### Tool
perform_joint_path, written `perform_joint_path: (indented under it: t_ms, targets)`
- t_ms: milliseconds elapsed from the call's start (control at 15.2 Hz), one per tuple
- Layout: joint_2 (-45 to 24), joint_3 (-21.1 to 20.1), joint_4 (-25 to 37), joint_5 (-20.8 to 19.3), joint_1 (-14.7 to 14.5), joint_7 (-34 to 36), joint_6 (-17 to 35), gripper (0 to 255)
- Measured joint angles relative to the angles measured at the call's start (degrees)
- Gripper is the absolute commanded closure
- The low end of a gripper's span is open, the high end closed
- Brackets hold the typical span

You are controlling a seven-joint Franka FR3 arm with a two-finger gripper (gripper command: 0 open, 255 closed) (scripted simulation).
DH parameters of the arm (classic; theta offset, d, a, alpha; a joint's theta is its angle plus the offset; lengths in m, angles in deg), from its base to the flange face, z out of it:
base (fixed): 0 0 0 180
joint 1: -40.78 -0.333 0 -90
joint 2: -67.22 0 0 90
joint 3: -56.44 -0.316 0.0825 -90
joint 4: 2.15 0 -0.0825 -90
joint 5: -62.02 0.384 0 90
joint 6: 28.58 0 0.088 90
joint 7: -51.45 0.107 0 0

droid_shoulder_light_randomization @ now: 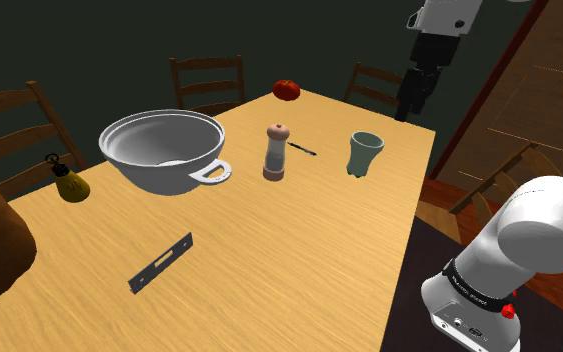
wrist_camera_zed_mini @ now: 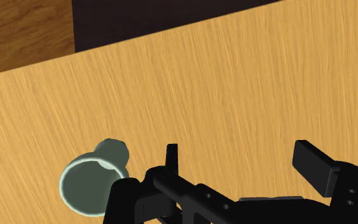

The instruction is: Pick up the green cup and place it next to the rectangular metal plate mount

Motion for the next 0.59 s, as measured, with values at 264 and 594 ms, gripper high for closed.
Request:
perform_joint_path:
  t_ms: [264,594]
  targets:
    - [-2.05,1.89,-0.83,-1.03,0.89,-1.84,2.85,0]
    - [-7.99,6.18,-1.4,-2.84,2.79,-6.01,9.41,0]
